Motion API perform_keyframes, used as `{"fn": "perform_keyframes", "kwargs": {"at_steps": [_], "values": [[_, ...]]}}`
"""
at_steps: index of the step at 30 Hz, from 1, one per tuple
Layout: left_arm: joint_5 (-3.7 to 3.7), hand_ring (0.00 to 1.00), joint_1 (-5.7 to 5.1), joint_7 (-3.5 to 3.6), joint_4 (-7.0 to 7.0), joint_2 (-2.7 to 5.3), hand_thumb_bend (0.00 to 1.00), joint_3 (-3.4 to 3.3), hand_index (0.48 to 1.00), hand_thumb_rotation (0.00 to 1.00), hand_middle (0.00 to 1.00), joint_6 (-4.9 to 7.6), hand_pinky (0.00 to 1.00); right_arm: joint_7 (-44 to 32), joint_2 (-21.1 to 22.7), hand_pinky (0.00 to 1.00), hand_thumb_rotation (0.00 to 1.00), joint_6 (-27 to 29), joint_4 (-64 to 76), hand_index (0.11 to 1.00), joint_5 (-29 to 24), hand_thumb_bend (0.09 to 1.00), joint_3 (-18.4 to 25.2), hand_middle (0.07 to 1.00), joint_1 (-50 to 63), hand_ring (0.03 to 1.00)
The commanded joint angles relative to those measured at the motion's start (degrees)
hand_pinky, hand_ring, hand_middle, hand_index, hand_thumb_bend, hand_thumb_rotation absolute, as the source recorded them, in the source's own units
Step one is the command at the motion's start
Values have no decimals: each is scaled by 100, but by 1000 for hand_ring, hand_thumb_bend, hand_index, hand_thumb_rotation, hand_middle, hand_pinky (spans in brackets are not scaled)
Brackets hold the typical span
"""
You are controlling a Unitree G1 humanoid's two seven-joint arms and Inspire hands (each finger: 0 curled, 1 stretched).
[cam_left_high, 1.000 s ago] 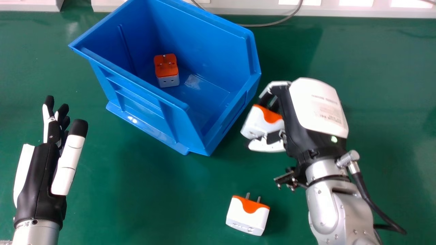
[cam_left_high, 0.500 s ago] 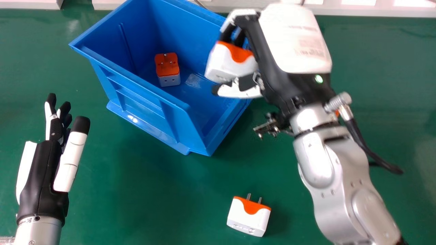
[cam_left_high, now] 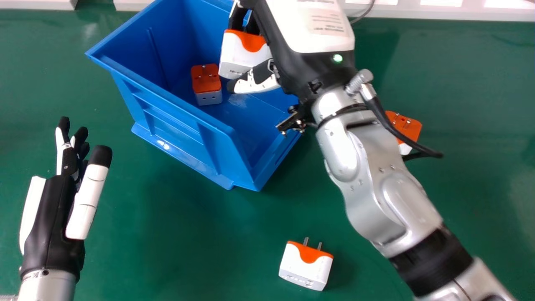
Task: Pick all objects and put in blue box
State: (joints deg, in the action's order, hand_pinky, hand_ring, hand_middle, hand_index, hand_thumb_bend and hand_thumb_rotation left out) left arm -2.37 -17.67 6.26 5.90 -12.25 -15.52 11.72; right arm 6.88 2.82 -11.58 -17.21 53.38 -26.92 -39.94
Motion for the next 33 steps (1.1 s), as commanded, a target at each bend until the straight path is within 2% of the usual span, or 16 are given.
{"fn": "perform_keyframes", "kwargs": {"at_steps": [1,2,3,7,9,11,16,21,22,23,24,26,28,33], "values": [[-52,1000,-72,20,199,-3,844,-15,1000,951,1000,-1,1000,167,-78,277,134,109,-406,486,-115,487,3,449,-395,383],[-56,1000,-78,24,193,-3,846,-16,1000,951,1000,6,1000,176,-108,333,136,143,-618,487,-163,488,-16,487,-476,437],[-59,1000,-93,25,222,0,846,-13,1000,950,1000,-7,1000,182,-144,350,135,173,-839,487,-212,489,-38,497,-562,452],[-66,1000,-177,33,370,16,846,-2,1000,950,1000,-60,1000,228,-247,356,132,244,-1398,487,-337,490,-112,500,-775,454],[-67,1000,-200,39,411,11,845,-5,1000,949,1000,-83,1000,199,-310,342,84,194,-1607,510,-366,496,-166,490,-859,430],[-68,1000,-221,42,445,12,845,-5,1000,949,1000,-96,1000,180,-344,332,34,159,-1731,523,-371,494,-210,483,-911,436],[-70,1000,-303,52,540,19,846,-7,1000,949,1000,-98,1000,134,-276,345,14,224,-1772,507,-403,495,-305,490,-897,467],[-61,1000,-303,56,560,1,839,-13,1000,948,1000,-131,1000,179,-187,365,11,282,-1787,487,-388,505,-358,501,-909,475],[-57,1000,-306,56,575,0,838,-13,1000,948,1000,-143,1000,193,-170,400,43,272,-1773,489,-342,502,-392,547,-911,516],[-53,1000,-310,56,589,0,837,-13,1000,948,1000,-151,1000,204,-153,459,168,255,-1749,525,-292,494,-428,624,-908,589],[-49,1000,-304,58,590,-3,836,-14,1000,947,1000,-159,1000,214,-146,522,387,238,-1736,606,-254,482,-456,710,-912,670],[-43,1000,-293,63,581,-6,836,-18,1000,947,1000,-164,1000,226,-139,563,536,205,-1691,678,-226,476,-486,774,-897,726],[-37,1000,-283,65,589,-8,835,-18,1000,947,1000,-179,1000,230,-138,590,615,168,-1636,753,-233,476,-495,824,-871,764],[-23,1000,-253,65,565,-16,833,-16,1000,946,1000,-176,1000,187,-107,622,635,94,-1590,807,-283,481,-474,862,-820,795]]}}
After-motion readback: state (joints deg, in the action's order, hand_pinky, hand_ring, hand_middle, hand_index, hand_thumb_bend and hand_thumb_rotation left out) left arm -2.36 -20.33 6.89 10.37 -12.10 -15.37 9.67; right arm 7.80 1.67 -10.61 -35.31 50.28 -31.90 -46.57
